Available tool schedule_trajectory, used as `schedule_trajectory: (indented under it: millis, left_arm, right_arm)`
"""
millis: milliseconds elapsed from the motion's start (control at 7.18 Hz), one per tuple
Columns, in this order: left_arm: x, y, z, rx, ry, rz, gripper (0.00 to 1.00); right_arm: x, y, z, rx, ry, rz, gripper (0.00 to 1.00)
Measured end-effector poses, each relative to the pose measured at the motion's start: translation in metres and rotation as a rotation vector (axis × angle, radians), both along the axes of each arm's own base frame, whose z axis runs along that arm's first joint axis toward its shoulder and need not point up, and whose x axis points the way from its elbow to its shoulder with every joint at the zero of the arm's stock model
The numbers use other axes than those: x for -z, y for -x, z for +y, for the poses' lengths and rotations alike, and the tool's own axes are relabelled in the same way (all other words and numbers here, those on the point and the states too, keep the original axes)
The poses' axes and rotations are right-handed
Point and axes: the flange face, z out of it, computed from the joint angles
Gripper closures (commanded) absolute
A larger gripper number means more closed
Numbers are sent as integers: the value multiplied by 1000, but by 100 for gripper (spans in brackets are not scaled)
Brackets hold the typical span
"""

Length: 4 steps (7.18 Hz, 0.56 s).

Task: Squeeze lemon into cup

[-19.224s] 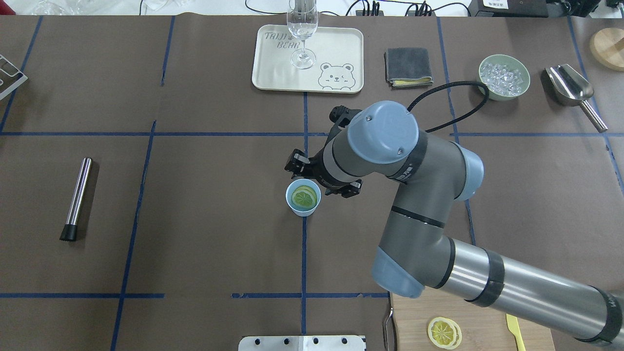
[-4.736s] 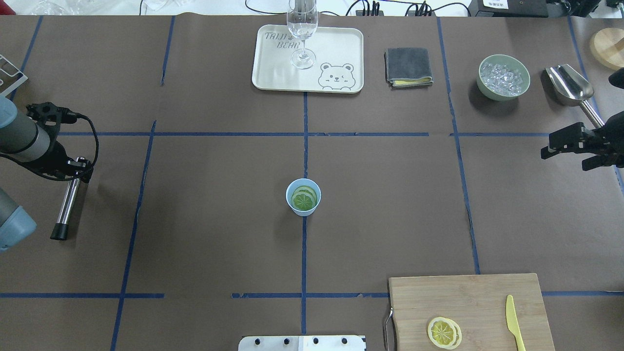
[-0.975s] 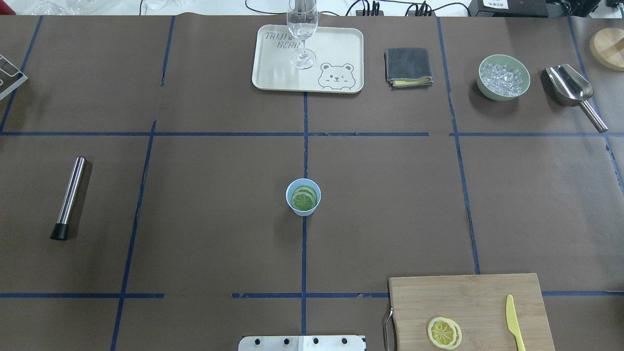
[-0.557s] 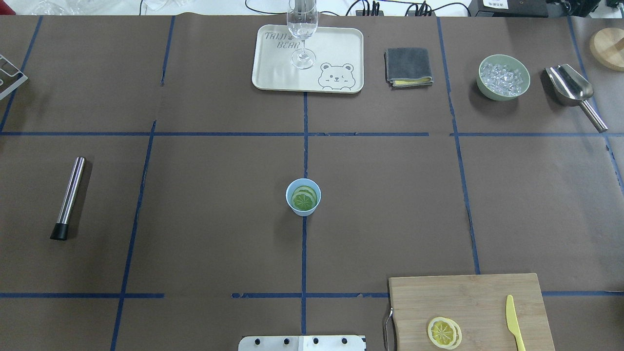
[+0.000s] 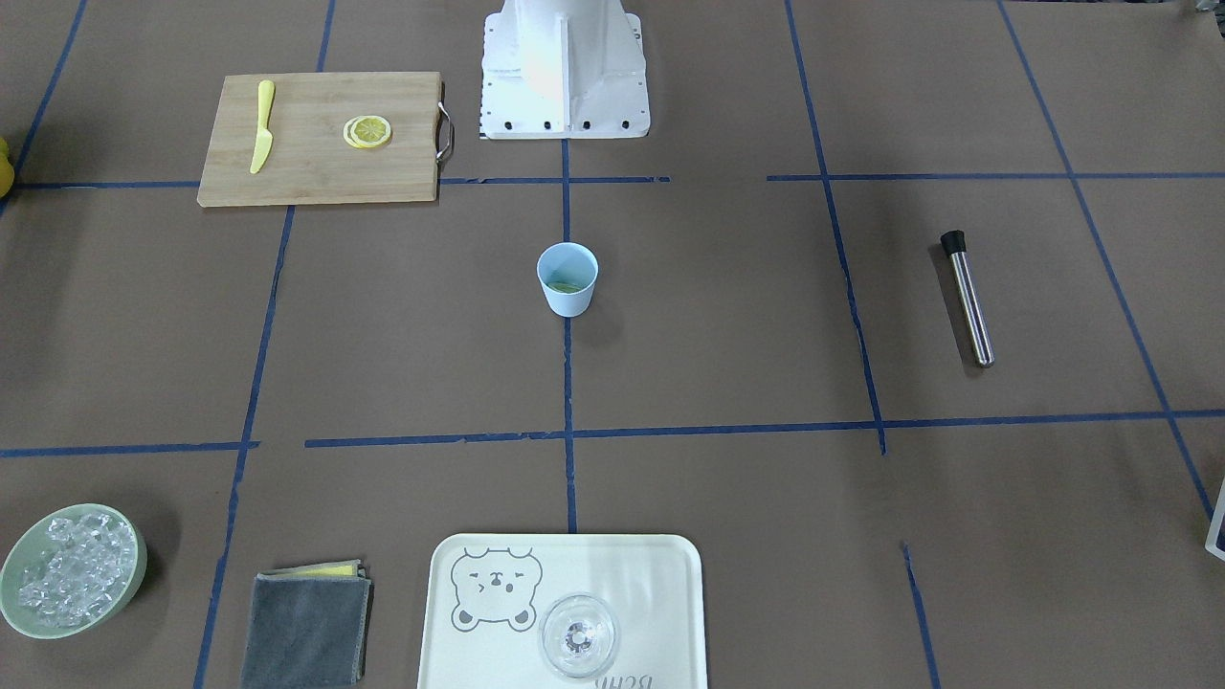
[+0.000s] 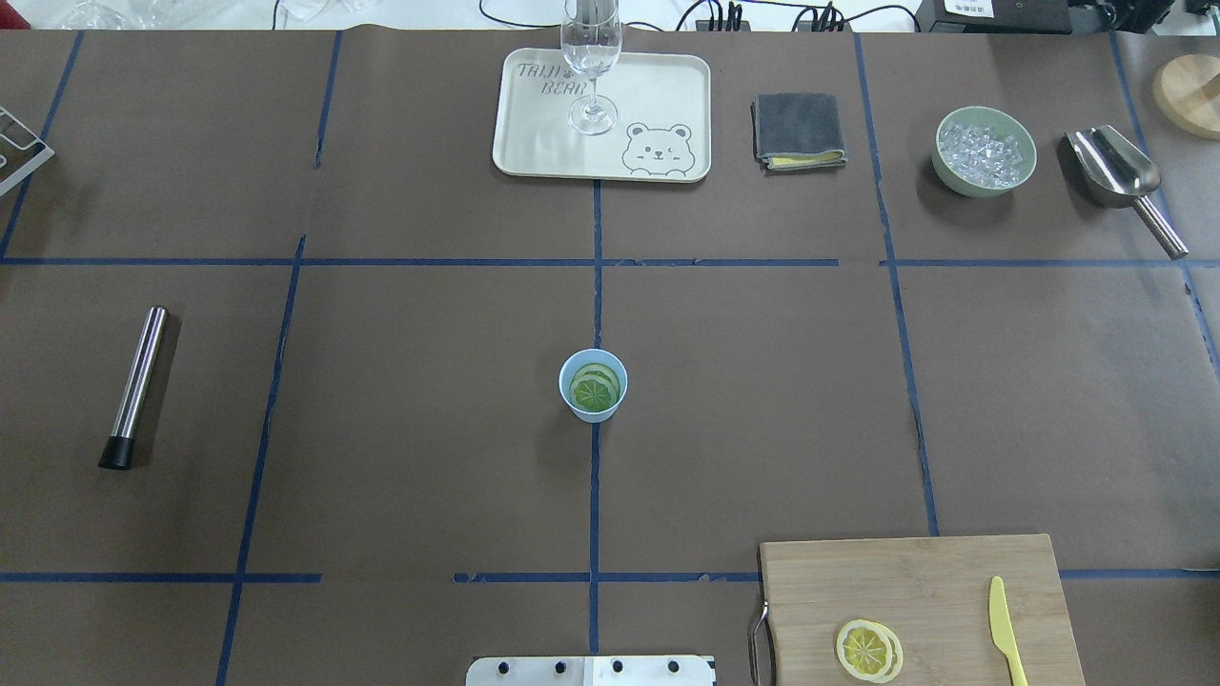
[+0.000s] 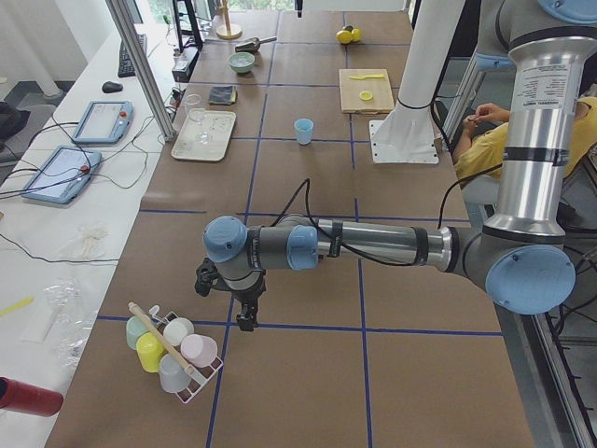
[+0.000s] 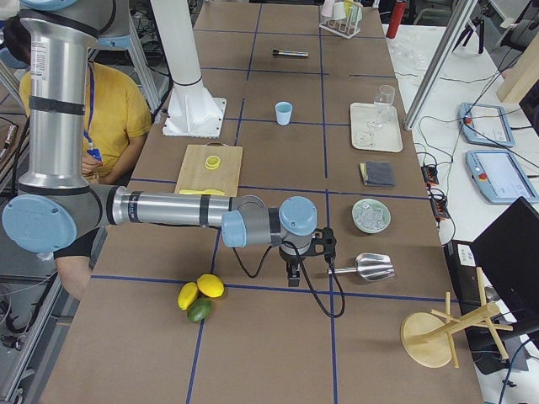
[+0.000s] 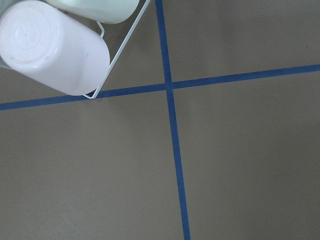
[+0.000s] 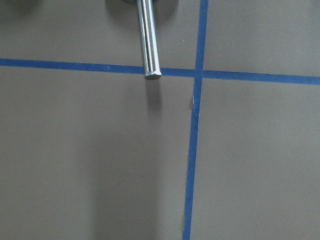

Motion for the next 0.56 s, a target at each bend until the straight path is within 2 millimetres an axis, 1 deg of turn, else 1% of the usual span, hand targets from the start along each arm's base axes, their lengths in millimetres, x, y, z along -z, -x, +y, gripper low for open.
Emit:
schedule_trajectory:
  millis: [279,557]
  left_arm:
    - [-2,3,2,-15,-12,-28,0]
    - [-3,3,2,-19,-17,-35,0]
  right_arm:
    - [16,0,3,3,20,1,0]
    - [18,0,5,5,29,2,0]
